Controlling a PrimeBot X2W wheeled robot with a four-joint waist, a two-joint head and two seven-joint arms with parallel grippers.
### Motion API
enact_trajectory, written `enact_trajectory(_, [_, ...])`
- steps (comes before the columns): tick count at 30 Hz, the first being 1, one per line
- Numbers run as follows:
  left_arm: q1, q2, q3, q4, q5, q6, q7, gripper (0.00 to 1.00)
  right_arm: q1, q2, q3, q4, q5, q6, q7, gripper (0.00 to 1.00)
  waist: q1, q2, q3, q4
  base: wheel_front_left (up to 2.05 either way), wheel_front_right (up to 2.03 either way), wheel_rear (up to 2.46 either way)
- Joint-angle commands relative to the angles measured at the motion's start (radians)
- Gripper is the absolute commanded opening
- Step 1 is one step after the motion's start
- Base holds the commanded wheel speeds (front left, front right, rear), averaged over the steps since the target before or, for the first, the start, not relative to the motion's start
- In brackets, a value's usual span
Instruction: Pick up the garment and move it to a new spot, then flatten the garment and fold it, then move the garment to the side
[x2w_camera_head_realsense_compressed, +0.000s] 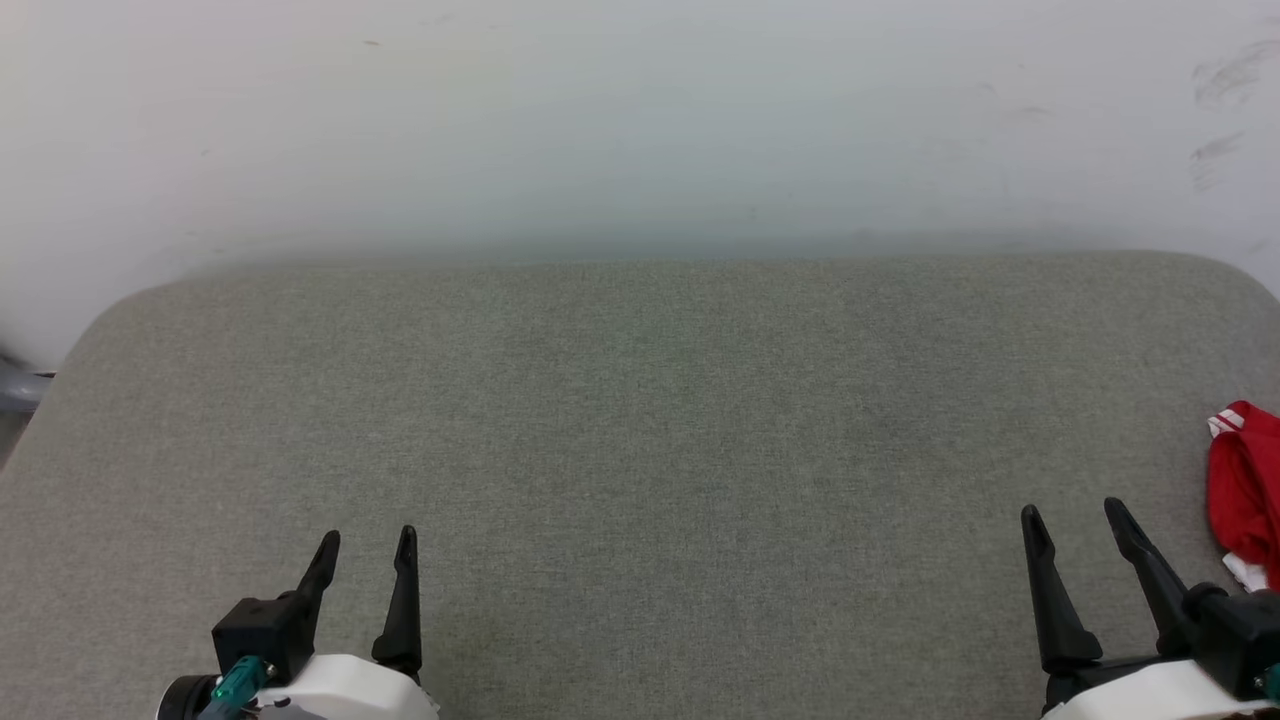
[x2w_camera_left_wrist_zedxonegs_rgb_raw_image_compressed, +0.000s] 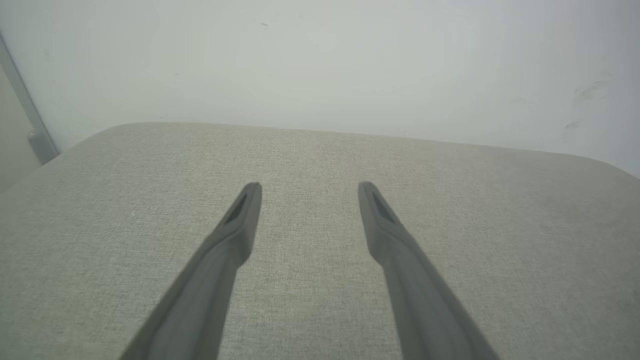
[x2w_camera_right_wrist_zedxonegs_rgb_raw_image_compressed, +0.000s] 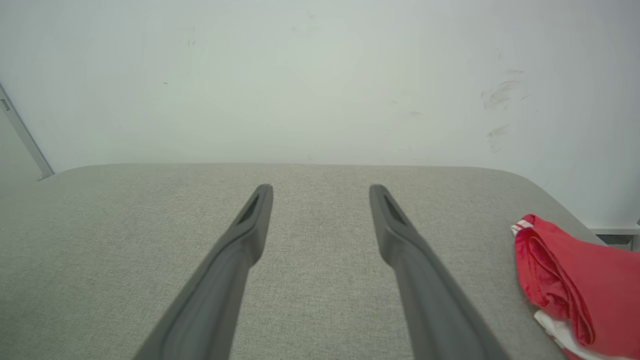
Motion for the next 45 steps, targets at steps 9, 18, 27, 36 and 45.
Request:
enact_trajectory(9, [0.003,-0.015,0.0,0.027,-0.037,-0.008,0.009,0.0,0.007,0.0,0.007,0.04,0.038,0.0,-0.007,0.0,0.0,-0.0001,-0.004,0.001,0.0,0.0,0.0])
enact_trajectory(18, [-0.014,-0.041,0.044,0.035,-0.179,-0.039,0.052,0.0,-0.031,-0.013,0.012,0.089,0.234,0.0,0.001,0.0,0.0,-0.0001,-0.001,0.002,0.0,0.0,0.0])
enact_trajectory(27, [-0.03,-0.064,0.085,0.043,-0.305,-0.067,0.091,0.0,-0.063,-0.021,0.017,0.132,0.403,0.0,0.008,0.0,0.0,-0.0001,0.001,0.003,0.0,0.0,0.0])
enact_trajectory(36, [-0.046,-0.089,0.128,0.047,-0.444,-0.098,0.134,0.0,-0.097,-0.027,0.02,0.177,0.586,0.0,0.017,0.0,0.0,-0.0001,0.004,0.004,0.0,0.0,0.0])
enact_trajectory(45, [-0.056,-0.106,0.156,0.051,-0.534,-0.118,0.162,0.0,-0.119,-0.03,0.02,0.206,0.704,0.0,0.026,0.0,0.0,-0.0001,0.006,0.004,0.0,0.0,0.0])
